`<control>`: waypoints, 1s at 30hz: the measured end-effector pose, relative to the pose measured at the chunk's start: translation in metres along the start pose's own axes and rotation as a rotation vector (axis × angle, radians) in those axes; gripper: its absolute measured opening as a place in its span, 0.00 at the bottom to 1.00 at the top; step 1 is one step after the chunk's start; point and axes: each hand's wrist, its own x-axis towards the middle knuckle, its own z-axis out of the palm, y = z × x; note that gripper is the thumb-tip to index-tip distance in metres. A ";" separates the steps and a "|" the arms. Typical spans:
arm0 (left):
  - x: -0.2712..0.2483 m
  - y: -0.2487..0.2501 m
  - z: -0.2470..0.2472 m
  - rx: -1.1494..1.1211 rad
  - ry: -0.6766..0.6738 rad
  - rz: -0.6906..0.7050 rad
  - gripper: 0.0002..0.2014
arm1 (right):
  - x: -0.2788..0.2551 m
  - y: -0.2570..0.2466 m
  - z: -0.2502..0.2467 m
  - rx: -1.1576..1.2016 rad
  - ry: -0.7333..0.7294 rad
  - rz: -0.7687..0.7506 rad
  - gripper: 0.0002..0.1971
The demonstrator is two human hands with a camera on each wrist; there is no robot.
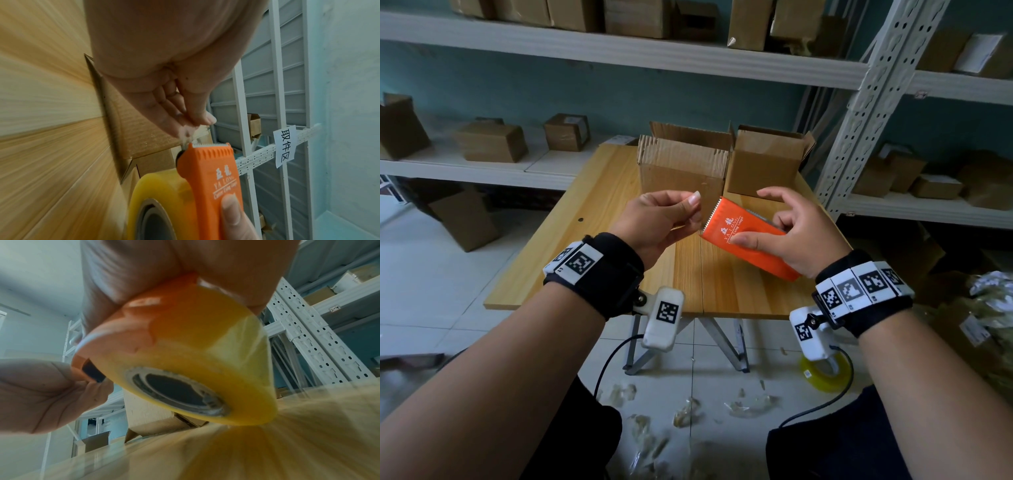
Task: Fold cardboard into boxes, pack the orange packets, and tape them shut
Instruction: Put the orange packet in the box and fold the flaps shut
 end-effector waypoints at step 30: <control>-0.008 0.004 -0.046 -0.055 0.069 -0.011 0.03 | -0.025 0.011 -0.016 -0.111 -0.026 -0.026 0.41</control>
